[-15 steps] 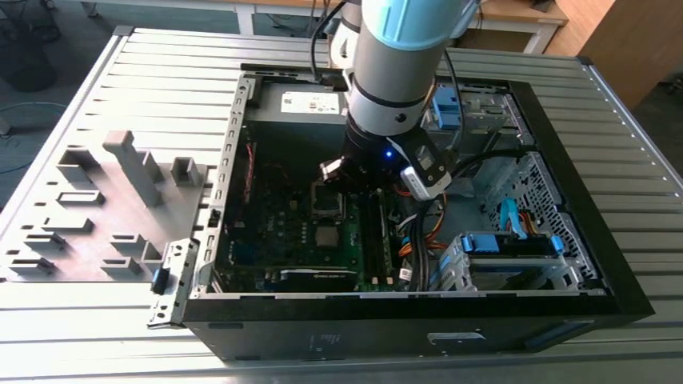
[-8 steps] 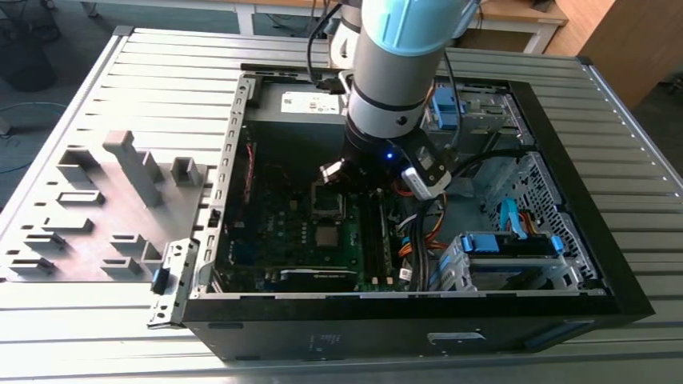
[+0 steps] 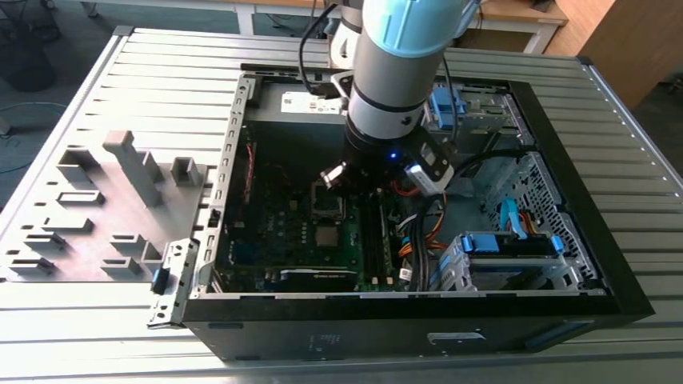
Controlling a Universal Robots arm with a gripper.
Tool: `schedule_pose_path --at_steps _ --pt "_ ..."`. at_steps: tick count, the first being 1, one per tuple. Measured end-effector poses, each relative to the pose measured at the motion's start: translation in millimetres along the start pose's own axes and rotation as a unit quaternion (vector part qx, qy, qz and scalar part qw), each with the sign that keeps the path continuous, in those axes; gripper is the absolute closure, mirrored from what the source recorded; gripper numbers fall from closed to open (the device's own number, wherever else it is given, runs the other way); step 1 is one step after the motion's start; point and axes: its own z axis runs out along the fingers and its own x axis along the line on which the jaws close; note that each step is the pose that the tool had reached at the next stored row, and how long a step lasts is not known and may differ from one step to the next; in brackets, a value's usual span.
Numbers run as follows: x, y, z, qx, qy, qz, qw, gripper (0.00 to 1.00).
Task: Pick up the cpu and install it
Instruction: 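Close the cpu cover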
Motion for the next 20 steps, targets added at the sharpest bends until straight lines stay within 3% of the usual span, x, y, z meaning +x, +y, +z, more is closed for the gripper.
schedule_pose_path --at_steps 2,9,14,20 --pt "0.1 0.0 0.1 0.0000 0.0007 -0.011 0.99994 0.89" --pt "0.0 0.0 0.3 -0.0001 0.0012 -0.019 0.99981 0.89" --pt "-0.1 0.1 1.5 -0.0002 0.0036 -0.060 0.99820 0.89" --pt "-1.8 5.3 5.1 -0.0003 0.0041 -0.067 0.99774 0.89"
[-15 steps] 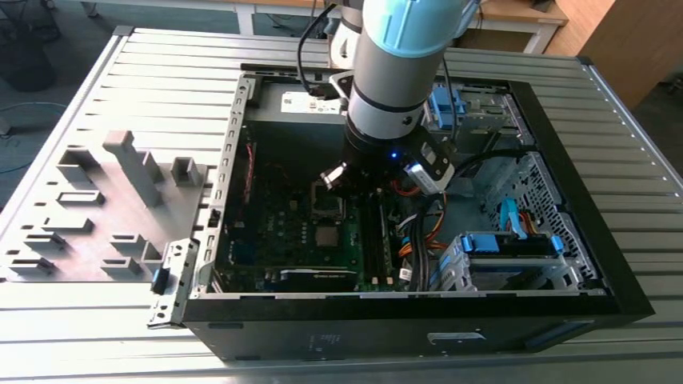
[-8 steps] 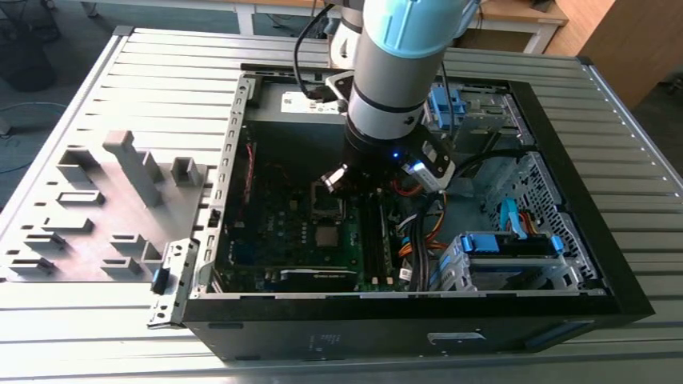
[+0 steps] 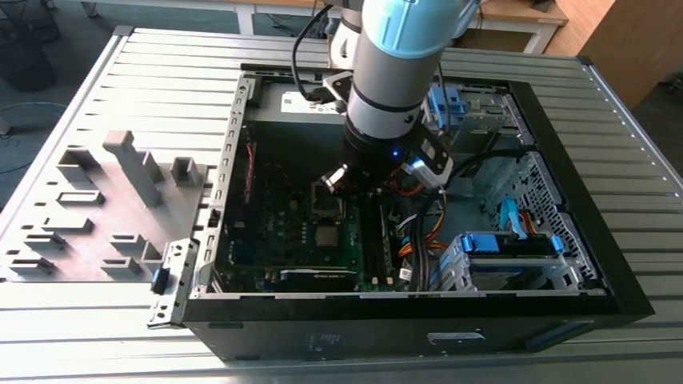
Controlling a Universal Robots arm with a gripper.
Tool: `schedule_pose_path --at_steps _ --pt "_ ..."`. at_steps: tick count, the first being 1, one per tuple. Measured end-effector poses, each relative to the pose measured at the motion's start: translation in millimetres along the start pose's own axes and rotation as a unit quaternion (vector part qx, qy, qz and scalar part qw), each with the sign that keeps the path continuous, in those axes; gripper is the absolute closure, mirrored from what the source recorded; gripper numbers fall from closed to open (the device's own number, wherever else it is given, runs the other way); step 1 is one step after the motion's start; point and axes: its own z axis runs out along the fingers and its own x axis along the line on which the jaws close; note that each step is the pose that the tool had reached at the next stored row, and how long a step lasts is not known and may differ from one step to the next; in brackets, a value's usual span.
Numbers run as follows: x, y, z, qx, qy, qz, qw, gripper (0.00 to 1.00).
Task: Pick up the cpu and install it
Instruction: 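Close the cpu cover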
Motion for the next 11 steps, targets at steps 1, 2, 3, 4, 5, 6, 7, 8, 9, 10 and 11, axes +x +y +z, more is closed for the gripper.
schedule_pose_path --at_steps 1,2,3,4,5,6,7,8,9,10,11 --pt "-0.1 1.3 0.6 0.0000 0.0000 0.000 1.00000 0.89" --pt "0.2 2.3 1.0 0.0000 0.0000 0.000 1.00000 0.89" --pt "0.9 3.4 1.5 -0.0001 -0.0001 0.000 1.00000 0.89" --pt "1.6 4.3 1.8 -0.0001 -0.0001 0.000 1.00000 0.89" --pt "2.5 5.0 2.0 0.0000 0.0000 0.000 1.00000 0.89" --pt "3.2 5.6 2.4 0.0000 0.0000 0.000 1.00000 0.89" --pt "3.8 6.1 2.9 0.0000 0.0000 0.000 1.00000 0.89" --pt "4.1 6.3 3.4 0.0000 0.0000 0.000 1.00000 0.89" --pt "4.2 6.3 3.9 0.0000 0.0000 0.000 1.00000 0.89" --pt "4.3 6.3 4.3 0.0000 0.0000 0.000 1.00000 0.89" --pt "4.3 6.3 4.7 -0.0001 -0.0001 0.000 1.00000 0.89"
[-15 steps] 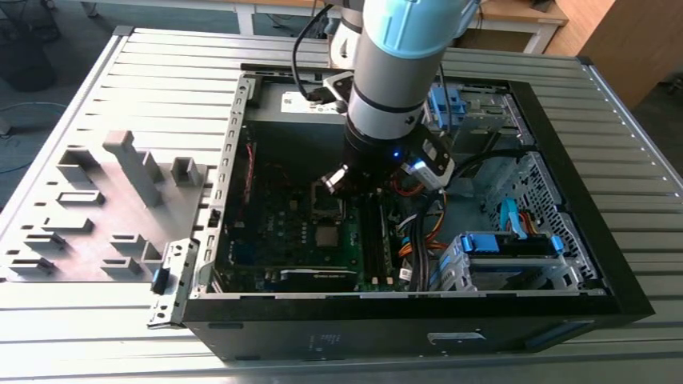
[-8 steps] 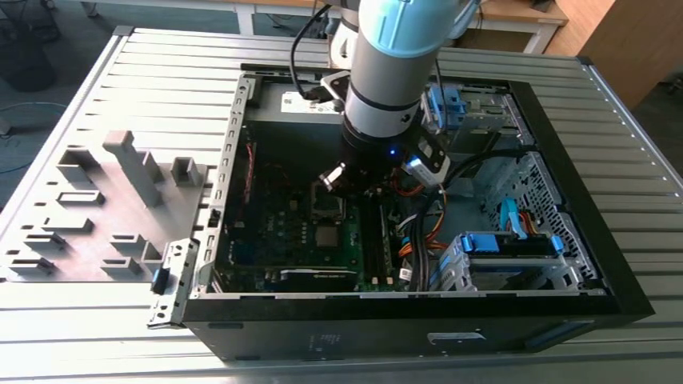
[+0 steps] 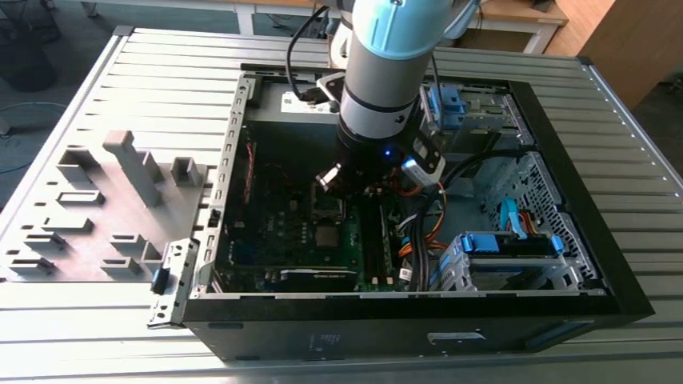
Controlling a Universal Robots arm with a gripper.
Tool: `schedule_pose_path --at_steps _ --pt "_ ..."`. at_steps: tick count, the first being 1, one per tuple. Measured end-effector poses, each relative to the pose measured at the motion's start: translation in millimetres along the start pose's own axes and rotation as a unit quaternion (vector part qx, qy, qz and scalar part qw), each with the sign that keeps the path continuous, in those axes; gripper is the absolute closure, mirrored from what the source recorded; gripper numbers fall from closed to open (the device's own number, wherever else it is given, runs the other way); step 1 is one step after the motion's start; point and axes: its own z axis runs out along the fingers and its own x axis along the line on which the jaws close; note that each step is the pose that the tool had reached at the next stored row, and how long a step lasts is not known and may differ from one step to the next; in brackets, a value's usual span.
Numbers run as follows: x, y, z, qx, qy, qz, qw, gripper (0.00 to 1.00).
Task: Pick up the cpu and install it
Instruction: 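Close the cpu cover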
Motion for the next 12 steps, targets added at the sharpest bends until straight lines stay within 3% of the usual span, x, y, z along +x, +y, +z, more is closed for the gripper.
schedule_pose_path --at_steps 8,12 --pt "-0.2 0.4 1.8 -0.0031 -0.0019 0.000 0.99999 0.89" --pt "3.3 2.4 2.0 -0.0035 -0.0029 0.000 0.99999 0.89"
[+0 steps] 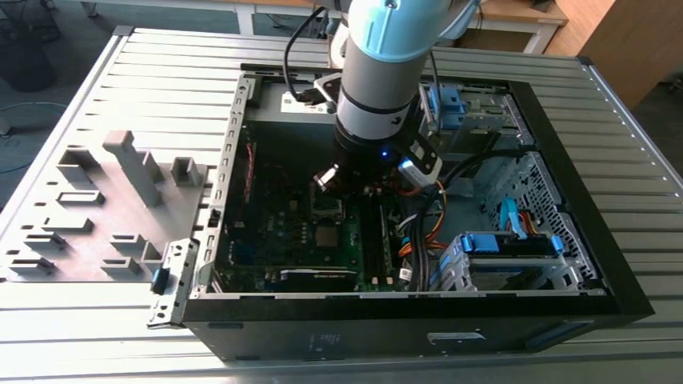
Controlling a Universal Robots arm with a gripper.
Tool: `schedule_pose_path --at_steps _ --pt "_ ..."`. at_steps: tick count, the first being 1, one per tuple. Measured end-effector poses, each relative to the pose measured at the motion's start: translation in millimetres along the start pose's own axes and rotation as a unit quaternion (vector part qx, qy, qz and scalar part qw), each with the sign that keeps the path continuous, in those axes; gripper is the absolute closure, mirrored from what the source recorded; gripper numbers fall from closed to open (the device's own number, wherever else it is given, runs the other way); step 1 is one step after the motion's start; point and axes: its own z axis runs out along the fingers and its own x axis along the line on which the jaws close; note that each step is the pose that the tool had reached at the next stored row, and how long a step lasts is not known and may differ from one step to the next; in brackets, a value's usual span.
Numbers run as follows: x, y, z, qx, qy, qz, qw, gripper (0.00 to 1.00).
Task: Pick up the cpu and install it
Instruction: 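Close the cpu cover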
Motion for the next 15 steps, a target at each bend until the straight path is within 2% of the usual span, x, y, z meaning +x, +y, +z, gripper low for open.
schedule_pose_path --at_steps 3,8,15 --pt "2.6 1.7 0.1 -0.0007 -0.0016 0.000 1.00000 0.89" --pt "3.0 1.2 -0.8 -0.0023 -0.0027 0.000 0.99999 0.89" --pt "4.7 -1.2 -9.2 -0.0050 -0.0043 0.000 0.99998 0.89"
